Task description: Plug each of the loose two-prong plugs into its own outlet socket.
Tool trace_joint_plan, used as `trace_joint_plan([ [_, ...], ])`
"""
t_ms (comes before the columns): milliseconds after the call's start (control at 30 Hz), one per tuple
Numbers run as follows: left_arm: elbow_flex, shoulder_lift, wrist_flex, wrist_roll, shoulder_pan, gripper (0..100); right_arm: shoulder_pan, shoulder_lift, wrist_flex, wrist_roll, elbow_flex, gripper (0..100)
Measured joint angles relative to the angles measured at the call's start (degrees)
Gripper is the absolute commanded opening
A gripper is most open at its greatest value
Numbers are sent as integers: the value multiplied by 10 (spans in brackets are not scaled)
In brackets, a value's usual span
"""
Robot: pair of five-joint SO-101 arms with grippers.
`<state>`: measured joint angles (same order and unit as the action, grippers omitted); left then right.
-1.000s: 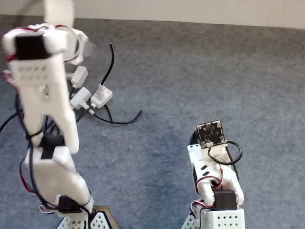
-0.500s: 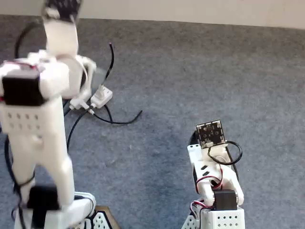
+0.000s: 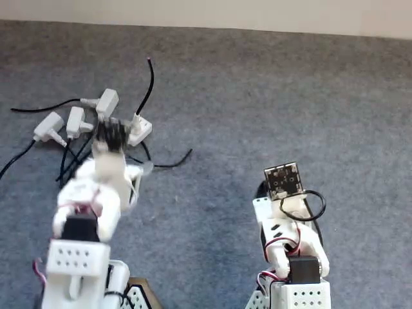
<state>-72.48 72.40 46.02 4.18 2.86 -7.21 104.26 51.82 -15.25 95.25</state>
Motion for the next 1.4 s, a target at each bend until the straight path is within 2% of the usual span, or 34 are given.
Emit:
trace_joint_plan([
  [167,-130,132,-27,47,-4,253,0,0,71,-1,0,5],
  [367,-233,194,-32,54,-3,253,0,0,108,-1,0,5],
  [567,-239,207,-19,54,-3,253,0,0,150,-1,0,5],
  [700,-239,207,40,54,-3,253,0,0,190,-1,0,5],
  [1000,-239,213,153,54,-3,253,0,0,193,-1,0,5],
  [1400,-239,213,163,54,-3,253,0,0,193,-1,1,5],
])
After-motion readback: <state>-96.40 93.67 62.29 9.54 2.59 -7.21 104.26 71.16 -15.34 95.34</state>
